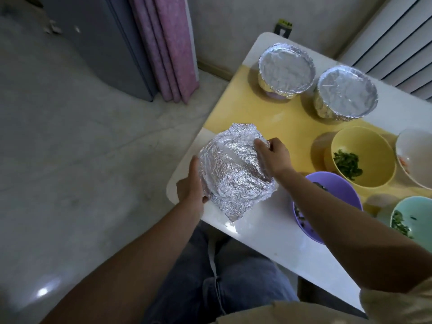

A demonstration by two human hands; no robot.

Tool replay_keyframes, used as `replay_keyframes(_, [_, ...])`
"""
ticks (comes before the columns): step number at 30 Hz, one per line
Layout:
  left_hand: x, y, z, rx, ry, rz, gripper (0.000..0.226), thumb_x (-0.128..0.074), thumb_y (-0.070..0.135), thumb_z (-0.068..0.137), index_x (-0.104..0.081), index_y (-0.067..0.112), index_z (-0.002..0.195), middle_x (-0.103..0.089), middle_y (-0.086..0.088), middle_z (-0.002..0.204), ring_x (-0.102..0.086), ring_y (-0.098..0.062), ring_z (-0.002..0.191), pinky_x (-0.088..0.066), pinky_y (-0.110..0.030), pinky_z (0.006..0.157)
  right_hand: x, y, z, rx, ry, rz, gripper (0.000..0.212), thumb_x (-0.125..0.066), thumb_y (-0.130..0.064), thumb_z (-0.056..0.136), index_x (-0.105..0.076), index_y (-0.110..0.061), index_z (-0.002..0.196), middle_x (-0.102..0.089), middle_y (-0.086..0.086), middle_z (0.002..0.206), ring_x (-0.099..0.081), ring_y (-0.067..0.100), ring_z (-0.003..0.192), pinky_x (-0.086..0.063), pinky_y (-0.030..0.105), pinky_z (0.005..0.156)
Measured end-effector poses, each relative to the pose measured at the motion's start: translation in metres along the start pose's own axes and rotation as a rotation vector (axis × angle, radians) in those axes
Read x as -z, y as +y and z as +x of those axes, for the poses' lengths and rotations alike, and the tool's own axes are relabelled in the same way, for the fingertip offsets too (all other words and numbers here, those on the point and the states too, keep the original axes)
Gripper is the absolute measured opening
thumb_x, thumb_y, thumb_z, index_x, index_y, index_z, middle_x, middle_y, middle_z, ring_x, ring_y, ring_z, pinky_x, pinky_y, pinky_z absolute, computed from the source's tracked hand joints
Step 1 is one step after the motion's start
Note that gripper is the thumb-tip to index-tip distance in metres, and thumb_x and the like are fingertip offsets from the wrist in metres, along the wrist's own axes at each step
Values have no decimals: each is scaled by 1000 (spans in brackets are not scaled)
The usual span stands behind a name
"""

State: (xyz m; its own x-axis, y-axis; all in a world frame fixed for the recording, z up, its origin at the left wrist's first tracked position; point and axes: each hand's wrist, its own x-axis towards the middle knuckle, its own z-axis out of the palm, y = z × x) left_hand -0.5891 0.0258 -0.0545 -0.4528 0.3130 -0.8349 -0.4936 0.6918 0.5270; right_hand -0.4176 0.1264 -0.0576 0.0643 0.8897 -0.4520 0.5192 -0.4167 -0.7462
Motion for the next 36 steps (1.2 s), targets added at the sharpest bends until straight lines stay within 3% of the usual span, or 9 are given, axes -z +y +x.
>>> replay_keyframes(3, [-6,-2,-2,-227,57,148,49,-67,52,85,-57,6,71,-59,-9,72,-56,-23,66,-56,-43,73,-7,19,4,-45,65,44,61,-43,-76,69,-37,-20,91,-63,25,87,-55,29,68,-44,41,60])
replay_keyframes(7, [-12,-1,-3,-384,74,194,48,-66,35,90,-44,8,57,-41,-4,55,-36,-17,52,-32,-30,57,-6,21,-15,-70,122,53,57,-39,-67,78,-38,-14,100,-64,25,93,-61,35,76,-54,52,68])
replay_keyframes(10, [-18,6,-8,-488,97,218,50,-62,31,93,-54,-16,81,-51,-31,70,-42,-34,57,-28,-29,58,-3,22,-18,-112,152,70,51,-41,-52,86,-43,-6,108,-64,20,95,-61,33,76,-54,53,69])
replay_keyframes(12, [-23,9,-2,-543,128,240,49,-58,31,96,-56,-18,90,-59,-38,95,-54,-49,83,-28,-29,60,-1,20,-18,-119,173,83,51,-39,-53,82,-44,-7,104,-65,17,87,-60,31,69,-55,52,67])
replay_keyframes(16, [-27,13,7,-608,155,349,39,-53,30,98,-58,-9,100,-63,-27,102,-57,-40,95,-29,-31,66,0,15,-13,-92,245,63,47,-44,-60,80,-45,-15,93,-64,15,88,-62,30,74,-52,42,69])
replay_keyframes(23, [-33,14,12,-694,196,451,25,-32,19,105,-53,8,95,-59,-7,94,-49,-25,81,-26,-30,66,-3,17,-5,-30,266,53,26,-36,-32,103,-42,-7,97,-55,7,72,-48,21,59,-29,35,54])
replay_keyframes(28, [-34,12,25,-732,140,468,23,-30,15,105,-45,11,88,-50,1,79,-45,-23,77,-29,-32,66,-4,29,5,-41,223,77,37,-29,-44,101,-44,-10,95,-62,23,73,-46,27,47,-42,43,50])
replay_keyframes(33, [-32,9,36,-678,0,334,24,-32,18,105,-47,8,89,-50,-1,80,-46,-19,80,-32,-30,70,-1,31,11,-119,144,174,29,-35,-38,103,-44,-18,85,-47,7,71,-42,21,62,-36,34,58])
replay_keyframes(36, [-32,7,43,-551,-74,240,29,-33,21,105,-48,17,80,-47,4,75,-41,-16,71,-32,-31,68,4,35,17,-188,58,227,33,-39,-37,104,-55,-9,96,-45,3,68,-40,16,63,-35,31,61])
